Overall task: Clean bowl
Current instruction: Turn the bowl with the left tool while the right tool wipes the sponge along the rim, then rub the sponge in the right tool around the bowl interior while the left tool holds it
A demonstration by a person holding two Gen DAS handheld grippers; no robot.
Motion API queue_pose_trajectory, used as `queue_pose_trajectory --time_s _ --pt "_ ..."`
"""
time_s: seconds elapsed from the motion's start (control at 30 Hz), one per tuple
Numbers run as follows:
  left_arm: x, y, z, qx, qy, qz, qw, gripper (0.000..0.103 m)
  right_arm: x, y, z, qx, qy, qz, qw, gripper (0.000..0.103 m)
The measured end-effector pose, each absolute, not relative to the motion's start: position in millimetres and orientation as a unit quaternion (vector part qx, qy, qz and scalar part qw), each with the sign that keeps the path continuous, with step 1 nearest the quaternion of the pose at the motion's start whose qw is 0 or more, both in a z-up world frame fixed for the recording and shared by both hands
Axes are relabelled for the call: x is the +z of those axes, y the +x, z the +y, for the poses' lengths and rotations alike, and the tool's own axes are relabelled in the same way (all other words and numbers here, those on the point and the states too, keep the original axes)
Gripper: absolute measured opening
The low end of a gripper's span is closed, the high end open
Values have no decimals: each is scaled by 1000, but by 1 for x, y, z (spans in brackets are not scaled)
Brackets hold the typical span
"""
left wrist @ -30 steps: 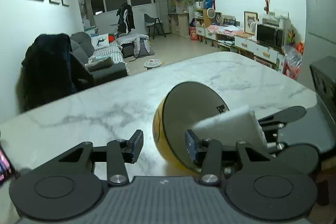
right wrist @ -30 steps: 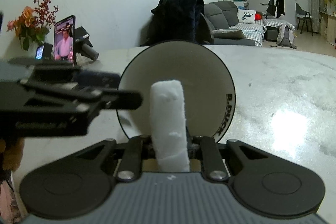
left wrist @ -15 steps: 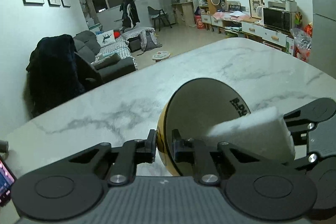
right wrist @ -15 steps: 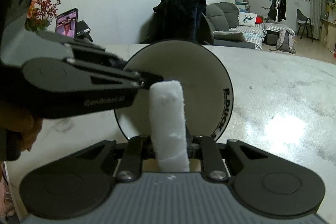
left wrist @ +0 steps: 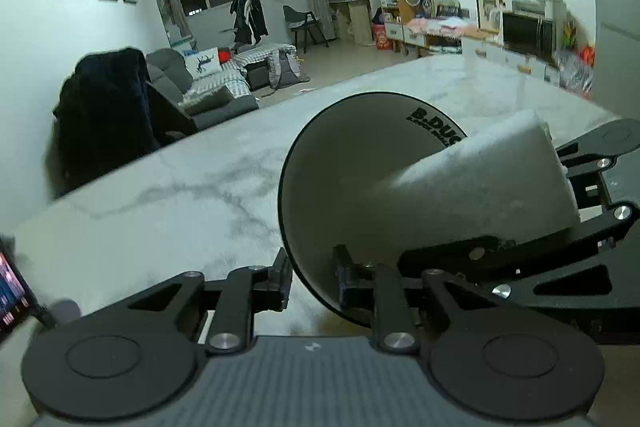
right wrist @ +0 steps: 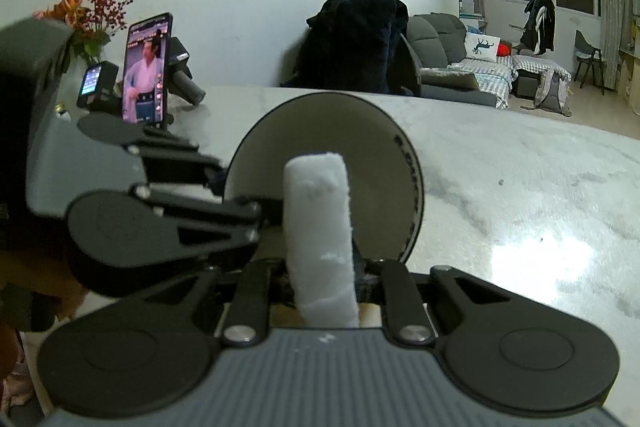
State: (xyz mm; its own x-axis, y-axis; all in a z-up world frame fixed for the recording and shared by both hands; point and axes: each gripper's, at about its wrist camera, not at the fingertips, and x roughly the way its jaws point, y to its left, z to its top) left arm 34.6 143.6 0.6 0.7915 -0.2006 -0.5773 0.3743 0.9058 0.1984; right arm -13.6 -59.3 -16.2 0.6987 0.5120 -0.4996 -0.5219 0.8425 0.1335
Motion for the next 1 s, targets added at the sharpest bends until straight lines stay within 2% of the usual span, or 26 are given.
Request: queue_pose_trajectory --time_s 0.23,0.77,1.0 --pt "-11 24 149 -167 144 270 937 32 -8 -15 -52 280 -10 259 924 17" --pt "-13 33 169 -195 62 297 933 40 6 -2 -19 258 -40 235 936 18" --pt "-11 32 165 -187 80 291 935 42 6 4 0 290 -40 250 923 21"
